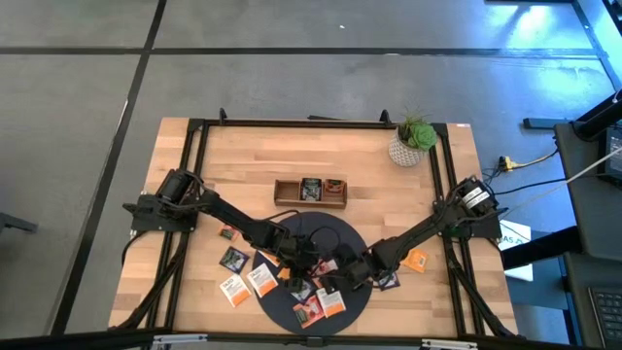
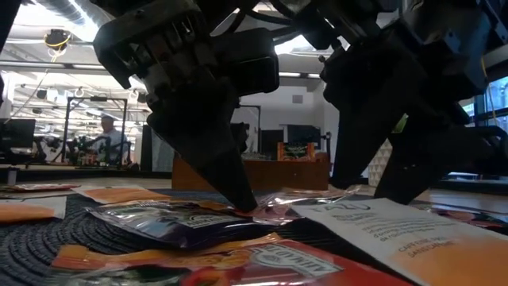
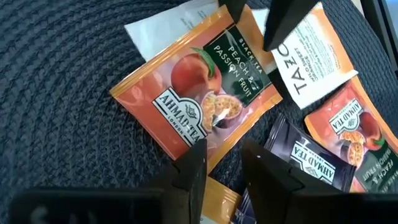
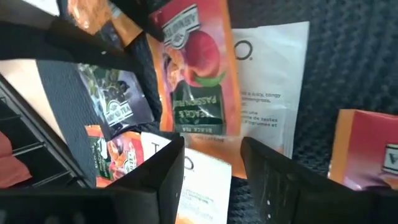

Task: Pick & Place Tea
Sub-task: Put the orange tea bag into the right of the wooden organizer

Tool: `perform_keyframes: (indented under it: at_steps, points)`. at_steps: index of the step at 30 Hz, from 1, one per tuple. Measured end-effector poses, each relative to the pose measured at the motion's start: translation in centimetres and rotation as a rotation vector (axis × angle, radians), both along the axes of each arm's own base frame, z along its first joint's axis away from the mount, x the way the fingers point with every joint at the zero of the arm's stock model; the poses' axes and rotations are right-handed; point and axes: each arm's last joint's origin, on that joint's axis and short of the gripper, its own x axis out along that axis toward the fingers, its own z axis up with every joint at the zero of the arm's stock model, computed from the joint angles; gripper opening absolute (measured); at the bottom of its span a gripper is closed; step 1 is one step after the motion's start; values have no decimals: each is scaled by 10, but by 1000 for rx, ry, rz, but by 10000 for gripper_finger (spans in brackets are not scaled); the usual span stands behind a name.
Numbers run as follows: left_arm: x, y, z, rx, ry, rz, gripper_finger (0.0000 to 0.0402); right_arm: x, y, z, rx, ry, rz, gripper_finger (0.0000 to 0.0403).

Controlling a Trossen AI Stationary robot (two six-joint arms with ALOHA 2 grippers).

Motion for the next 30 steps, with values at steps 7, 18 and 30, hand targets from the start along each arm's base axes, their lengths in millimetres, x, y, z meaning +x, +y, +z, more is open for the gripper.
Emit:
perform_keyframes:
  at_steps: [7,18,30]
  points:
    - [0,0,0,-2,-7,0,99,4,-4,1,-65,-69,-61,168]
    - [3,-1,0,-11,-32,25,99,8,-7,2,-45,-76,-39,142]
    - [0,1,9,1,-45,14,99,7,-7,1,-78,-70,5,21]
